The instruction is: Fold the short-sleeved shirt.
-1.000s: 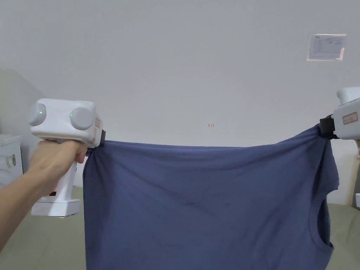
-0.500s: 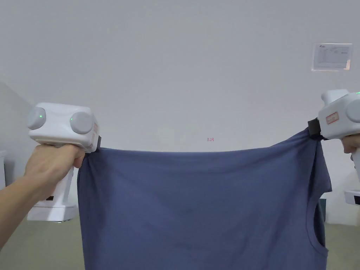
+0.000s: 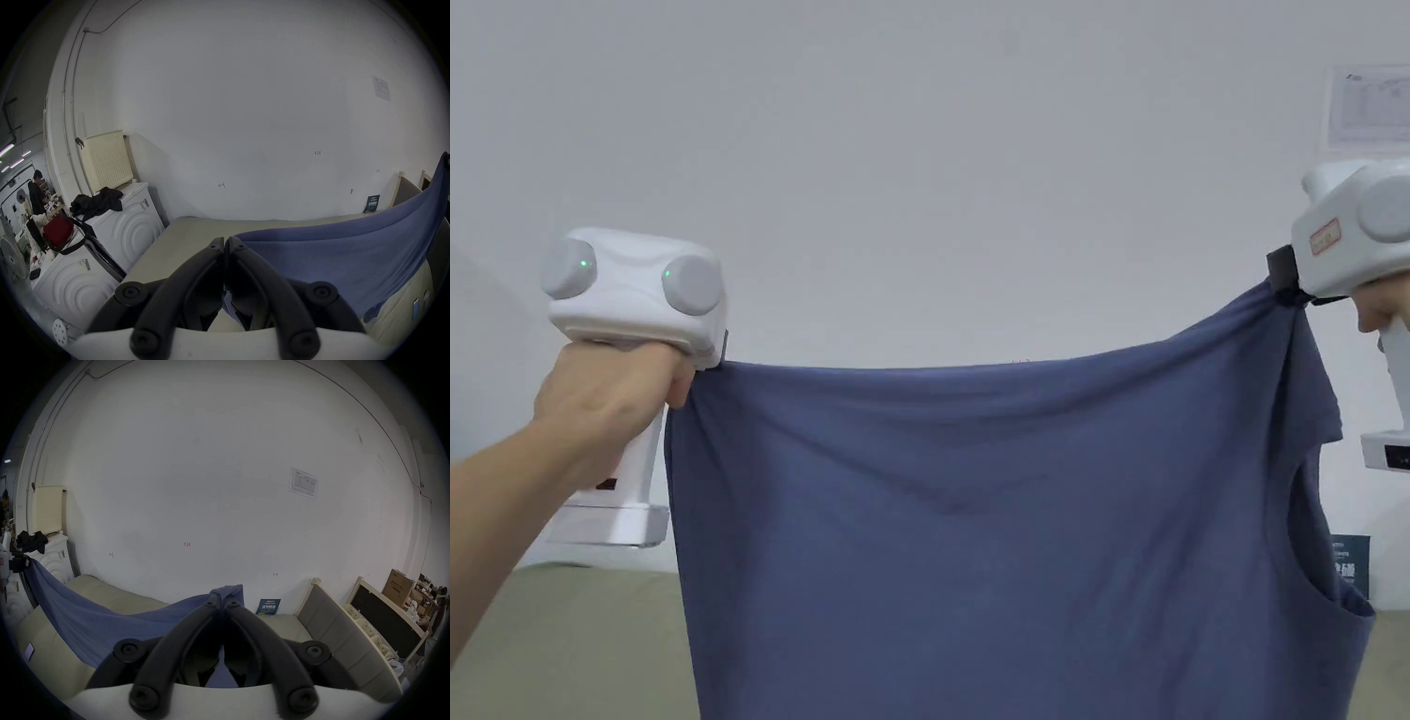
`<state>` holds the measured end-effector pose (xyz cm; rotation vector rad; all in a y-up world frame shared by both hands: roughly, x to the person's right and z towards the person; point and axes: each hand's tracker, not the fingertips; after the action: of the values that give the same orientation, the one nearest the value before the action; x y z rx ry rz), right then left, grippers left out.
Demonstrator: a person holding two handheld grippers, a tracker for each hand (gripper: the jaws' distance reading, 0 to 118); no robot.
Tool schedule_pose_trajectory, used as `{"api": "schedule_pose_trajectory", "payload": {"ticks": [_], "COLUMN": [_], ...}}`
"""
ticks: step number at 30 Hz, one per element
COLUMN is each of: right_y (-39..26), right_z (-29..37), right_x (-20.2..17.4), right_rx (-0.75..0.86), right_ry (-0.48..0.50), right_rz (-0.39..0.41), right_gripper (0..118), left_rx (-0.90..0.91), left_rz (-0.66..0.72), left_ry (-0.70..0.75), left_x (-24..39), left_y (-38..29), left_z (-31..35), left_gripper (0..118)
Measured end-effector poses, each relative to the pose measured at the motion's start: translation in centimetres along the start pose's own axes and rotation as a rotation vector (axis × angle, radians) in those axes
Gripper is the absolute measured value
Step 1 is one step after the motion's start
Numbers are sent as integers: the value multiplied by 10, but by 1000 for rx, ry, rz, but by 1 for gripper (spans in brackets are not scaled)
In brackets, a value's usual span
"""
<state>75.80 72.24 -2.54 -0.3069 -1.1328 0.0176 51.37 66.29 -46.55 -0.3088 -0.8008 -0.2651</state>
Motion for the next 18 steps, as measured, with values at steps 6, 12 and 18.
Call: {"api": "schedule_pose_trajectory", "payload": {"ticks": [6, 12, 18], "right_y": [-23, -83, -191], "right_z": [-37, -60, -40], "right_x": [-8, -19, -25], "right_rx": [-20, -112, -243], "right_ry": [0, 30, 79], "right_rz": [8, 62, 28], "right_gripper": [4, 4, 4], "left_rx": [-22, -117, -236], "left_rz": [-19, -74, -89], "left_ry": [21, -13, -59], "left_x": [16, 28, 29], "left_y": [-25, -88, -183], "left_z": [-43, -79, -82], "left_gripper": [0, 0, 0]}}
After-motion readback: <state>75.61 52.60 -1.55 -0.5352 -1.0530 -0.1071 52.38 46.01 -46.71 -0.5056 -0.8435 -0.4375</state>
